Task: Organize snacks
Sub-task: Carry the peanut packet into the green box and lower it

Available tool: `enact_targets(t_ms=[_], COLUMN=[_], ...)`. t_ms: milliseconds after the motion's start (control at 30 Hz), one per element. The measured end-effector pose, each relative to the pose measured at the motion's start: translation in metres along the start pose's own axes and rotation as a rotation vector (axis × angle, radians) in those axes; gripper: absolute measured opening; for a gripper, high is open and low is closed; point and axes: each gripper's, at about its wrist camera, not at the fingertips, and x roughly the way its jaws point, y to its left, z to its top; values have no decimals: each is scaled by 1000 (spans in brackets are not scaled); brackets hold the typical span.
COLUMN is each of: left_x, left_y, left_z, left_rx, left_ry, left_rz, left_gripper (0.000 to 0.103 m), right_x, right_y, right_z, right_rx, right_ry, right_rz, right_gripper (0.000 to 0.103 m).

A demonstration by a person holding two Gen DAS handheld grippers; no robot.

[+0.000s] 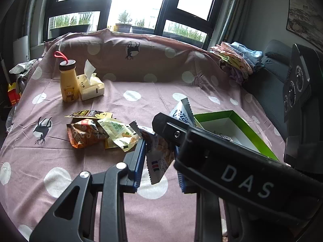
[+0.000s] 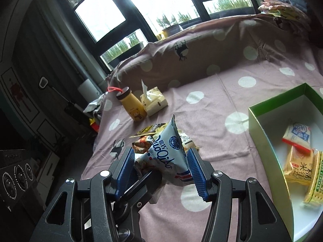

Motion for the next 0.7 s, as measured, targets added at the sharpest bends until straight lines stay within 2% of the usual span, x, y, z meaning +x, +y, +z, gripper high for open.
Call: enact_targets(t_ms=[700], left_x=[35], left_y=[-90], left_z=[16], left_rx=[170], left_ry=[18], left_rz=[-175], left_gripper=[28], right_x=[-65], right_y=[-78], right_z=[18], right_rx=[183], right_ry=[-176], right_rz=[-124], right_gripper=[58])
